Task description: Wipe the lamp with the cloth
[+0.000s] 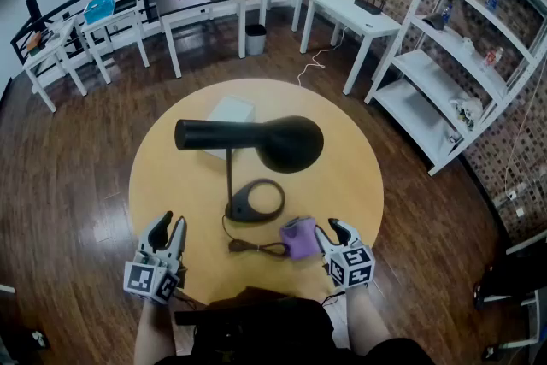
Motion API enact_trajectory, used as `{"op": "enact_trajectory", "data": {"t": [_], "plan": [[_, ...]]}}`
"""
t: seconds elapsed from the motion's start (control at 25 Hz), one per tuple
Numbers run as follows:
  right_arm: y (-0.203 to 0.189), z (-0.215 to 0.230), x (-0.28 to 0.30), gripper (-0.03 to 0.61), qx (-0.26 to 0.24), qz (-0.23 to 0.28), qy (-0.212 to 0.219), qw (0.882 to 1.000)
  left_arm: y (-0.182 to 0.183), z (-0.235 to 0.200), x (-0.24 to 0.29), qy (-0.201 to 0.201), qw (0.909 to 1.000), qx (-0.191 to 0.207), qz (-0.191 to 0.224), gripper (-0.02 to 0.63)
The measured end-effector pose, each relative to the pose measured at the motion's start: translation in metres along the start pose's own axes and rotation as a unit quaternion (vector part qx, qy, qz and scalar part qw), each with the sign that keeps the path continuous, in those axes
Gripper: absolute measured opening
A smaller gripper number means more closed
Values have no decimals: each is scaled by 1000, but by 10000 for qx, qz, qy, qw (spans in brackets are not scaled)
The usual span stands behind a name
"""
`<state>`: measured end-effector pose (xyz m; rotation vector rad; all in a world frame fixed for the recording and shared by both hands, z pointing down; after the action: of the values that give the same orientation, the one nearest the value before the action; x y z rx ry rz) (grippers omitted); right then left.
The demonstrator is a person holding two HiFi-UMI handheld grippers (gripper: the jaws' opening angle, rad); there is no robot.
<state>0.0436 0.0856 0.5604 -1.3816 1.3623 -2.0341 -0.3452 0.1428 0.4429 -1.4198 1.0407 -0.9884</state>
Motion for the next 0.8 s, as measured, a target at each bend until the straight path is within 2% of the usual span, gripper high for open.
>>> {"op": "enact_trajectory", "data": {"t": [0.04, 0.12, 0.16, 0.28, 0.36, 0.56, 0.8], "plan": [[-7, 0, 10, 172, -88, -182, 6, 9998, -1, 1, 4, -28, 10000, -78, -8, 137], [-23, -1, 30, 173, -263, -619, 41, 9977, -5, 3, 12, -76, 9996, -254, -13, 143], [-33, -2, 40, 205, -348, -891, 79, 9954, -6, 4, 14, -95, 9993, -351, -13, 143], [-59, -3, 66, 266, -530, -1716, 201, 9835, -12, 11, 15, -137, 9982, -573, -96, 143], [-68, -4, 76, 270, -588, -2080, 227, 9761, -17, 17, 12, -160, 9975, -649, -223, 143], [-85, -7, 100, 270, -679, -2490, 204, 9659, -38, 26, 4, -165, 9955, -718, -591, 143], [-96, -13, 109, 253, -575, -2697, 225, 9610, -40, 24, -3, -98, 9943, -764, -735, 143]]}}
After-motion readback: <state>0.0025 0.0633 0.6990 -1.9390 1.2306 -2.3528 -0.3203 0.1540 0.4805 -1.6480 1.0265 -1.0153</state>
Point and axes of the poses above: the fingertips, and each gripper's own axes: x forward along the fingers, z to its right, y out of its top, the point moved 4 cm from there along -x, backward along the fingers, and after that the axes turned 4 degrees about -z, right-handed, at the moved point
